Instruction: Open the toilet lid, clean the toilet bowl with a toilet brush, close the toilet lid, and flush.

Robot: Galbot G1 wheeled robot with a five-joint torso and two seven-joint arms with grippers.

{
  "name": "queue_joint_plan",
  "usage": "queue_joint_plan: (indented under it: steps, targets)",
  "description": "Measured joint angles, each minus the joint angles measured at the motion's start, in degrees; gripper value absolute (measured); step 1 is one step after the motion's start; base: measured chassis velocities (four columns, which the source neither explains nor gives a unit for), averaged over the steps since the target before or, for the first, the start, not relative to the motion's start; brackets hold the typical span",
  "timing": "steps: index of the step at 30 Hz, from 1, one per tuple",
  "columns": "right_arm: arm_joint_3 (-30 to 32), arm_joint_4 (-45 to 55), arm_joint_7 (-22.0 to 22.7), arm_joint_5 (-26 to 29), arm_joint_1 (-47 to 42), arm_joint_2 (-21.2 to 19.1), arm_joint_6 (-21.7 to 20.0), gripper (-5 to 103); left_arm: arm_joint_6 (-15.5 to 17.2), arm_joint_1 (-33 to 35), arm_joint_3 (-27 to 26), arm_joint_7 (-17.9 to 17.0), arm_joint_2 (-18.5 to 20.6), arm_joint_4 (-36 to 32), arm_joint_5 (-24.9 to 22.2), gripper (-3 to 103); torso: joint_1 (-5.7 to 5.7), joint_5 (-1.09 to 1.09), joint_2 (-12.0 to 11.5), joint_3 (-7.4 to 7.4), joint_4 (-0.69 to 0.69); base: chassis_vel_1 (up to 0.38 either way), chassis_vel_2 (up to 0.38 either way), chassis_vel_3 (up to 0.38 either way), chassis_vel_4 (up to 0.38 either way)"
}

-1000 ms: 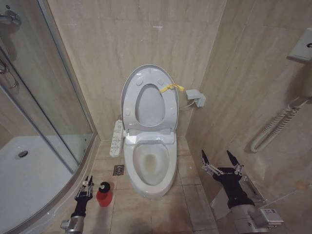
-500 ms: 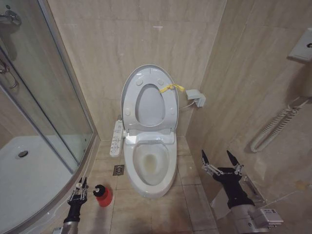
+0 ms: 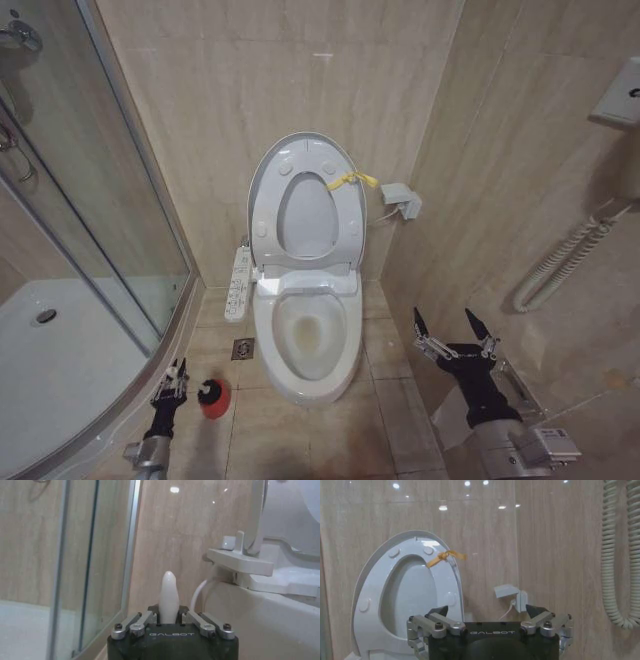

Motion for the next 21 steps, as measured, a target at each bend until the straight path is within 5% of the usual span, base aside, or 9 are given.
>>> queue_joint_plan:
  steps: [21]
  targets:
    - [0.0, 0.0, 0.0, 0.0, 0.0, 0.0, 0.0, 100, 0.0, 2.89, 0.13, -0.11, -0.23, 1.67, 1.69, 22, -0.01, 0.01, 0.0, -0.01, 0.01, 0.0, 0.0, 0.0, 0.0]
